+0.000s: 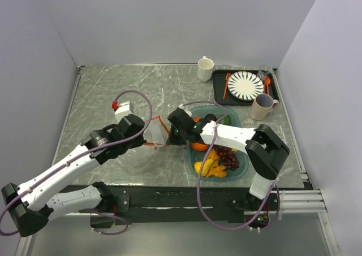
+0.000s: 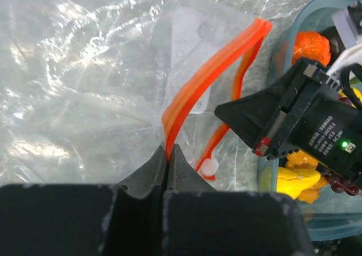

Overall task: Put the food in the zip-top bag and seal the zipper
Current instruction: Unzip the zipper food storage bag at the center of the board, then pick up the fake fruit from the bin.

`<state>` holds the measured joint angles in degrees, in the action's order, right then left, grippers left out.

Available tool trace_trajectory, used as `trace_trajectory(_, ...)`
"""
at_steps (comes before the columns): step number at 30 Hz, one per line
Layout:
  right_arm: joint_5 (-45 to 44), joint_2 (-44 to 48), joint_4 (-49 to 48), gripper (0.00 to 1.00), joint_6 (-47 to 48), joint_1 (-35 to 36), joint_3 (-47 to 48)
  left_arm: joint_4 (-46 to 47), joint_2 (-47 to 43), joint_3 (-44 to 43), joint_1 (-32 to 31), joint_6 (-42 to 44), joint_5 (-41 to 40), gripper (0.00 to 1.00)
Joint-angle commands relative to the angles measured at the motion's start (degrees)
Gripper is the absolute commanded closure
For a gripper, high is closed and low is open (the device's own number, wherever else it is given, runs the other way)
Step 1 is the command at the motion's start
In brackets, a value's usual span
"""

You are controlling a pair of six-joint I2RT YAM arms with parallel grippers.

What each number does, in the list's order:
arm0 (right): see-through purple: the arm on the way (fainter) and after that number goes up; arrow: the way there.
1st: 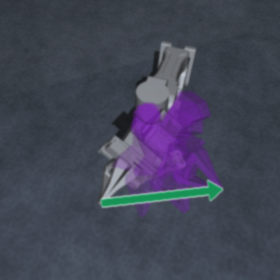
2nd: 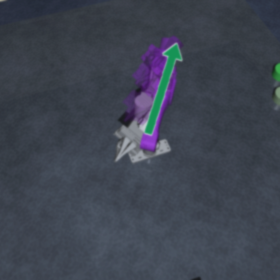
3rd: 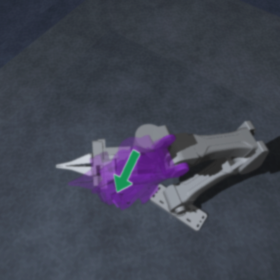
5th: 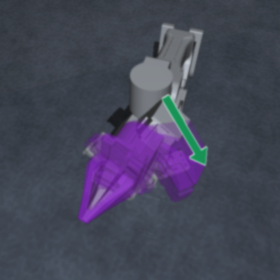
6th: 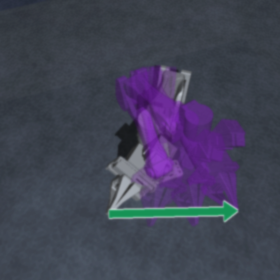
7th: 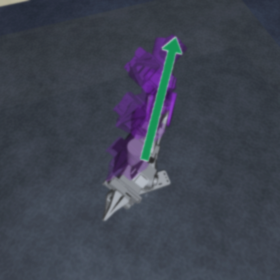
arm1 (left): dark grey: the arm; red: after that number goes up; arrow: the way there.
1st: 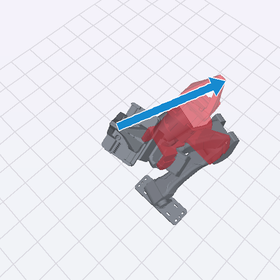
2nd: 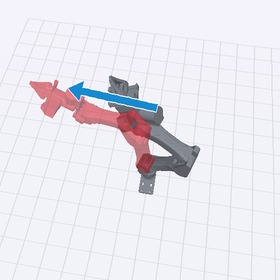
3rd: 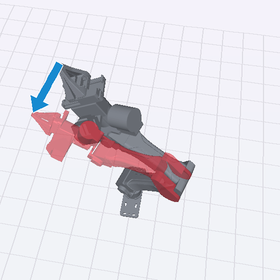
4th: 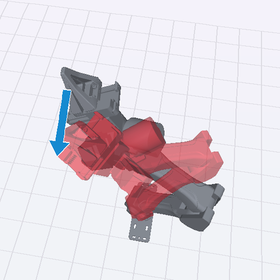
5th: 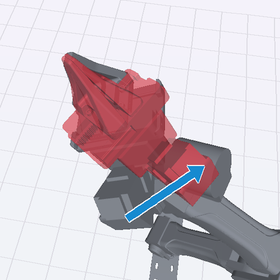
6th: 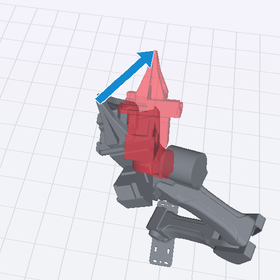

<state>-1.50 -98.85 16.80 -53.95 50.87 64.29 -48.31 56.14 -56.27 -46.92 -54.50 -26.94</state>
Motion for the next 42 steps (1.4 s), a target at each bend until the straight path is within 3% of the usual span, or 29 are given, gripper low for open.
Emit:
trace_trajectory(1, -3.5, -0.9, 3.3, 1.00, 2.7, -0.2, 3.6, -2.1, -0.7, -1.3, 0.4, 0.4, -1.4, 0.99)
trace_trajectory(5, -1.2, 5.1, 0.3, 0.90, 5.0, -0.2, 1.8, 0.4, 1.3, 0.6, 0.5, 0.6, 0.0, 0.99)
trace_trajectory(9, -3.5, 15.2, 0.0, 0.62, 6.1, -0.2, -1.3, 3.8, 2.8, 3.0, 0.4, 0.5, 0.6, 0.99)
trace_trajectory(10, -4.5, 16.7, 0.9, 0.42, 6.6, -0.2, -1.4, 4.6, 3.1, 4.1, 0.4, 0.5, 0.8, 0.99)
trace_trajectory(12, -7.8, 20.7, 3.9, 0.35, 6.9, -0.2, -1.8, 6.8, 4.0, 4.8, 0.4, 0.8, 1.8, 0.99)
trace_trajectory(13, -9.1, 22.0, 5.3, 0.22, 6.9, -0.3, -1.9, 7.4, 4.3, 5.3, 0.4, 0.8, 2.2, 0.99)
trace_trajectory(16, -16.2, 27.9, 11.6, 0.09, 6.1, -0.3, -3.8, 9.4, 5.1, 6.1, 0.5, 1.0, 3.6, 0.99)
trace_trajectory(17, -18.2, 29.7, 13.3, 0.00, 5.7, -0.6, -4.8, 9.8, 5.1, 6.2, 0.4, 1.1, 3.9, 0.99)
trace_trajectory(21, -22.2, 39.2, 21.4, 0.00, 7.4, -4.9, -12.6, 11.2, 4.5, 6.4, 0.4, 2.1, 4.8, 0.99)
trace_trajectory(25, -19.3, 46.5, 24.0, 0.00, 10.8, -14.1, -20.9, 11.5, 4.6, 6.0, 0.4, 2.9, 5.6, 0.99)
trace_trajectory(30, -14.2, 52.8, 23.9, 0.00, 11.9, -18.3, -25.3, 13.2, 4.9, 6.2, 0.4, 4.7, 7.1, 0.99)
trace_trajectory(32, -14.0, 51.5, 24.1, 0.00, 12.2, -18.8, -25.4, 13.9, 5.0, 6.2, 0.4, 5.3, 8.0, 0.99)
trace_trajectory(39, -11.2, 32.9, 26.2, 0.00, 14.9, -19.2, -21.9, 15.5, 4.7, 6.3, 0.4, 6.6, 10.3, 0.99)
trace_trajectory(42, -11.3, 30.0, 25.1, 0.00, 15.2, -19.2, -22.3, 15.7, 4.2, 6.3, 0.4, 7.0, 10.7, 0.99)
